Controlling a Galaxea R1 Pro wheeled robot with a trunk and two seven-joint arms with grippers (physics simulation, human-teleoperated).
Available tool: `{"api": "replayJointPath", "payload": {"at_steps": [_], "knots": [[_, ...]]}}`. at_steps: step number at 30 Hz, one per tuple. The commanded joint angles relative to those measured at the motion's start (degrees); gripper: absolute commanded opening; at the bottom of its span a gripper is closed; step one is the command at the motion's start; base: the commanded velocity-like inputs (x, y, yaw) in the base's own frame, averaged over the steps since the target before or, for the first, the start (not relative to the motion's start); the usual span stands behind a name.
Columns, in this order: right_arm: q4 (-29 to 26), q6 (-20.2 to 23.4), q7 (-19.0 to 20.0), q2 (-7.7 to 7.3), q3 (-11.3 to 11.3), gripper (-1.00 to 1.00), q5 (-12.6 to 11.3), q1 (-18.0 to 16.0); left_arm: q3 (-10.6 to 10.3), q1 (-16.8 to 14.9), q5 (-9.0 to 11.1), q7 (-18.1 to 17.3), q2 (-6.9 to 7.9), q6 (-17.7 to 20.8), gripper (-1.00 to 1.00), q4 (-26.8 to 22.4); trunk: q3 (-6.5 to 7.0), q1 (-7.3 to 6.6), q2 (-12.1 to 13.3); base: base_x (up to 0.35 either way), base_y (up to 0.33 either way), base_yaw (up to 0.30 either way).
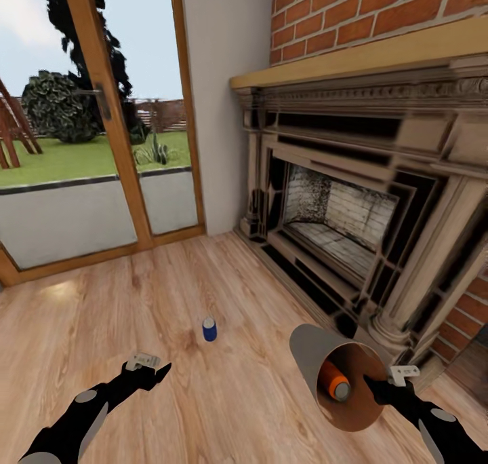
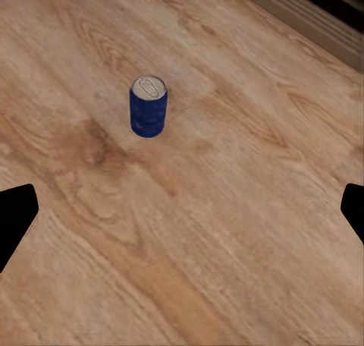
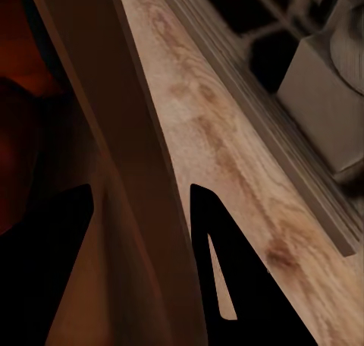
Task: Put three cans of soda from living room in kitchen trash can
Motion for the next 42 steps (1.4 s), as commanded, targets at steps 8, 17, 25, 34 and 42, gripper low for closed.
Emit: {"api": "replayJointPath", "payload": {"at_steps": [8,17,25,34,42], "knots": [[-0.12,0.01,0.20,0.01,-0.18,-1.00,-0.47,-0.05,0.00,0.00,0.00,0.00,0.00,-0.03,1.00,0.00,0.17,0.00,0.00,0.278,0.219,-0.148],[-1.17,-2.29,-0.14,0.06,-0.12,-1.00,-0.67,0.03,0.00,0.00,-0.15,-0.03,0.00,-0.17,1.00,0.00,0.25,0.00,0.00,0.114,0.154,-0.054],[-1.03,-2.28,-0.18,0.07,-0.11,-1.00,-0.80,0.03,0.00,0.00,-0.18,-0.15,0.00,-0.18,1.00,0.16,0.60,0.00,0.00,0.134,0.284,-0.215],[-1.00,-2.34,-0.25,0.06,-0.17,-1.00,-0.80,0.03,0.00,-0.01,-0.14,-0.34,0.00,-0.18,1.00,0.18,1.06,0.00,0.00,0.061,0.311,-0.228],[-1.10,-2.70,0.10,0.00,-1.51,-1.00,-0.86,0.03,0.00,0.00,-0.12,-0.47,0.00,-0.18,1.00,0.18,1.49,0.00,0.00,0.003,0.317,-0.224]]}}
